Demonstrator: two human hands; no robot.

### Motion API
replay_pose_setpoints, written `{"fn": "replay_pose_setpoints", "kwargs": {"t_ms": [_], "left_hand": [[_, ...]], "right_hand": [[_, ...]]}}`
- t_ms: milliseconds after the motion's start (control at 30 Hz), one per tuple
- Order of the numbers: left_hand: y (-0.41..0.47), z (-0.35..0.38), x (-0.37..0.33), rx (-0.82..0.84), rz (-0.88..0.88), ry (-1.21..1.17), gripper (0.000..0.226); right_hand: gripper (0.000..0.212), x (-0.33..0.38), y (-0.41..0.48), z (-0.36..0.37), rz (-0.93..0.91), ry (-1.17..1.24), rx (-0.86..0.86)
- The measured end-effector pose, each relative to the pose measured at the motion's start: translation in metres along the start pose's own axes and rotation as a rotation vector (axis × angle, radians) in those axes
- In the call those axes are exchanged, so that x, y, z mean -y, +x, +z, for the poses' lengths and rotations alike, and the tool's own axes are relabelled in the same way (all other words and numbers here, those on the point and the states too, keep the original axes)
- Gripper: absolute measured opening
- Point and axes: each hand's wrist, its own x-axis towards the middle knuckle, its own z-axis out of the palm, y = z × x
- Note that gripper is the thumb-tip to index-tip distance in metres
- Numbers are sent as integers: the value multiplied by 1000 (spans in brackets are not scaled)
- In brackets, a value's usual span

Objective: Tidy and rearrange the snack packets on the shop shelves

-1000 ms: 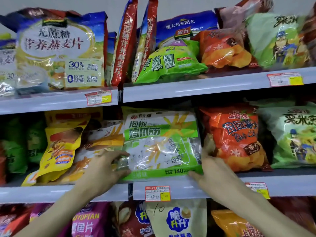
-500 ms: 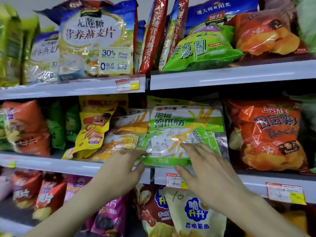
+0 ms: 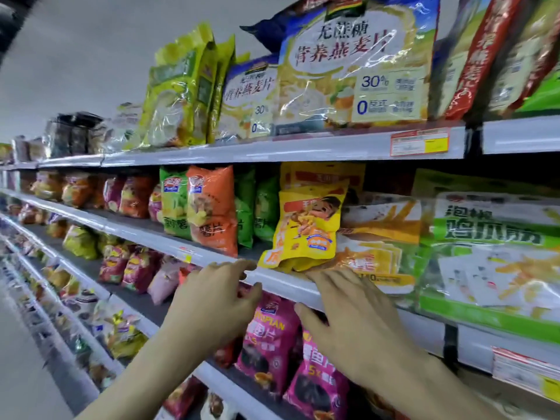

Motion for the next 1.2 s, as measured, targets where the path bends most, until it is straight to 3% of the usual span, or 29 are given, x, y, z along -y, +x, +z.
{"fn": "replay_pose_setpoints", "kwargs": {"t_ms": [133, 333, 600, 933, 1200], "left_hand": [[11, -15, 72, 26, -68, 89, 66], [27, -24, 169, -12, -126, 113, 63], [67, -18, 250, 40, -146, 149, 50], [175, 26, 298, -17, -225, 67, 59], [244, 50, 308, -32, -353, -320, 123]], "right_hand": [[56, 55, 50, 25, -7, 1, -51], [56, 118, 142, 58, -61, -2, -62], [84, 150, 209, 103, 53, 238, -151], [111, 129, 267, 137, 188, 529, -212], [127, 128, 290, 147, 214, 707, -220]]}}
